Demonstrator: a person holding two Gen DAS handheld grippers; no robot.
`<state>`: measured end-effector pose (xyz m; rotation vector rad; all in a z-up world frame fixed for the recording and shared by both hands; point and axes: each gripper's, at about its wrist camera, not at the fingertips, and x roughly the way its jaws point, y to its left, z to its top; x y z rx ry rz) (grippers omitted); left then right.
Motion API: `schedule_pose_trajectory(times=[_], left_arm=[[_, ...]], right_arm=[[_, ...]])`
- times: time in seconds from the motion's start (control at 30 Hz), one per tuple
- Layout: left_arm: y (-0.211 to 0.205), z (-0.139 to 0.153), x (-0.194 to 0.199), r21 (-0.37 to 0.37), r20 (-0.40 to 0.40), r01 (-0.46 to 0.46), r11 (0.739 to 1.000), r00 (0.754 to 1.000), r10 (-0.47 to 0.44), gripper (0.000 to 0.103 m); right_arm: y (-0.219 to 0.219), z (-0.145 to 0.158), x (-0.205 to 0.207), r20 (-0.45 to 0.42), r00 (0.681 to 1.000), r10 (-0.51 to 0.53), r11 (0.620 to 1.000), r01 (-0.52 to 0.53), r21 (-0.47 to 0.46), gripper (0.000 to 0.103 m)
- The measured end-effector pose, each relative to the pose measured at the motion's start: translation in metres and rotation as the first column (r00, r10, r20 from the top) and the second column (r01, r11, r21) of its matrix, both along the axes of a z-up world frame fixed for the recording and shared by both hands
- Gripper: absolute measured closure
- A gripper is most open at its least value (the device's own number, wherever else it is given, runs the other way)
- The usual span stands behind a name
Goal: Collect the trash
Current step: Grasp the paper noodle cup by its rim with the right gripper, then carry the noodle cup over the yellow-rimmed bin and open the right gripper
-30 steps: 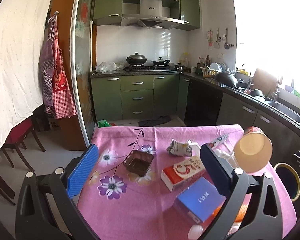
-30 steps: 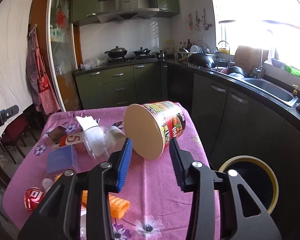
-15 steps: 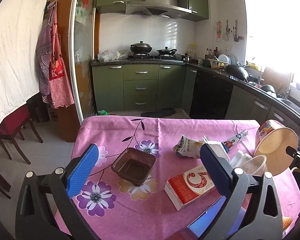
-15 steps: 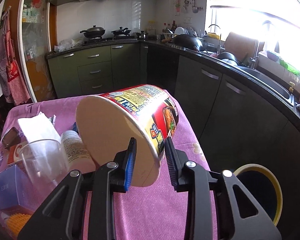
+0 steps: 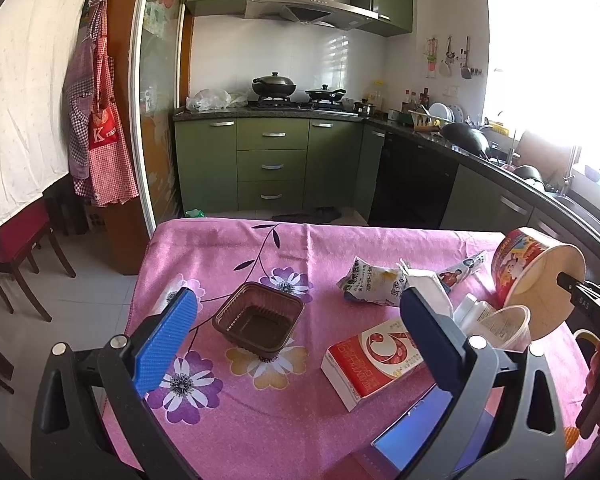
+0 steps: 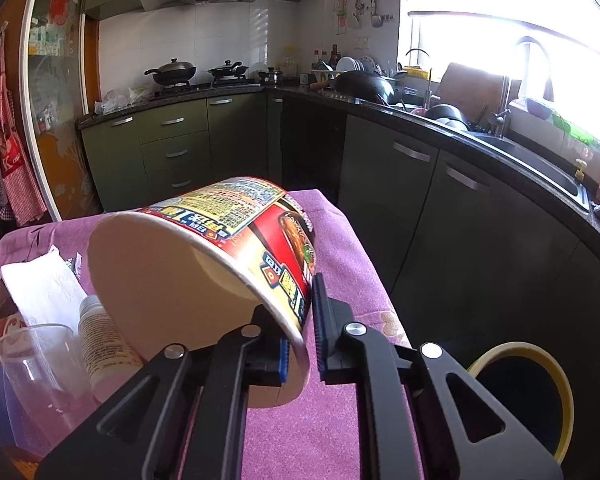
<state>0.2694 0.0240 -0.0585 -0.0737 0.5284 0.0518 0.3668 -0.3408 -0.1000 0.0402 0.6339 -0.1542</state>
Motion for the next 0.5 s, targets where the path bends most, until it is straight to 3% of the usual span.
schedule_pose_trajectory(times=[0.33,0.5], left_arm=[[0.002,0.0,0.0,-0.003,0.0,-0.001,1.0,1.0,0.001,0.006],[-0.001,0.003,-0.004,0.017,0.022,-0.004,1.0,1.0,0.003,0.006]], right_arm=[[-0.033,0.031,-0.029,-0.005,0.999,0.032,0.994,-0.031,0.102,0.097],[-0.082,0.063,-0.056,-0.053,0.998,0.017,0.983,-0.007,0.183,0.098]])
